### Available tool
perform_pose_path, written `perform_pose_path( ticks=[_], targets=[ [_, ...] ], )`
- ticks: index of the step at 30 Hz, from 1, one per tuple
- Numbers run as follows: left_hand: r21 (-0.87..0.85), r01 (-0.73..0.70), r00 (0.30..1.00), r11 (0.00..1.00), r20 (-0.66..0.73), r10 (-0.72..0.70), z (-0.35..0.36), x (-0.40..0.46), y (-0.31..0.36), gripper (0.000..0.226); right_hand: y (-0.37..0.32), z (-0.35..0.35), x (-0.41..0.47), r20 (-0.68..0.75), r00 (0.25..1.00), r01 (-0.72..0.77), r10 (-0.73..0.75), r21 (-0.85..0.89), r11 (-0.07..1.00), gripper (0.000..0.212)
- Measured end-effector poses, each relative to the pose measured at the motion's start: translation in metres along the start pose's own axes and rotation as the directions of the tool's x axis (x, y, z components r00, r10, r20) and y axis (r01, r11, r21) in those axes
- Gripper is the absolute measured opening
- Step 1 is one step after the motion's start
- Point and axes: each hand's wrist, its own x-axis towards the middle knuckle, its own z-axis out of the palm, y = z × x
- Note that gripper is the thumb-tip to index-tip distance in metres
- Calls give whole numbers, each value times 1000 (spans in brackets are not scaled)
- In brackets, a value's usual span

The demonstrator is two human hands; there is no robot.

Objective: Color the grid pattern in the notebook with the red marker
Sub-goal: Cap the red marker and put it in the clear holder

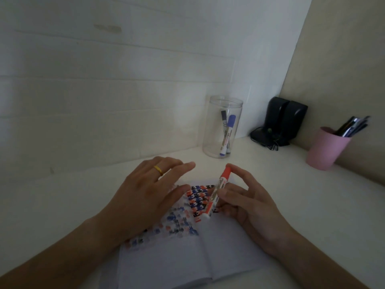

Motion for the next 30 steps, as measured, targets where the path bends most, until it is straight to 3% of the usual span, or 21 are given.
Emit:
perform_pose_path(
  ticks=[6,13,16,18,21,24,27,30],
  targets=[
    [46,26,1000,999,-7,-25,1,0,-4,42,0,-3,3,-95,995,33,-19,147,989,46],
    [91,164,986,982,-57,-159,2,0,-16,39,3,-6,6,-95,996,15,0,164,986,40],
    [54,133,990,990,-48,-131,2,-2,-15,38,0,-8,9,-237,972,37,8,183,982,39],
    [-57,70,997,996,-13,-71,1,-4,-13,36,-10,-6,15,-360,933,48,-10,97,994,31],
    [-235,-28,994,972,97,52,1,-7,-13,30,-34,-4,35,-490,861,107,-138,-91,990,36],
    [-325,-39,976,945,191,106,8,-7,-15,30,-68,4,62,-488,796,243,-358,-284,928,44],
    [-371,-9,963,929,246,108,13,-7,-18,32,-109,13,93,-447,689,390,-570,-435,812,52],
    [-378,2,962,926,255,101,17,-8,-19,35,-139,21,122,-366,555,471,-746,-601,646,43]
  ],
)
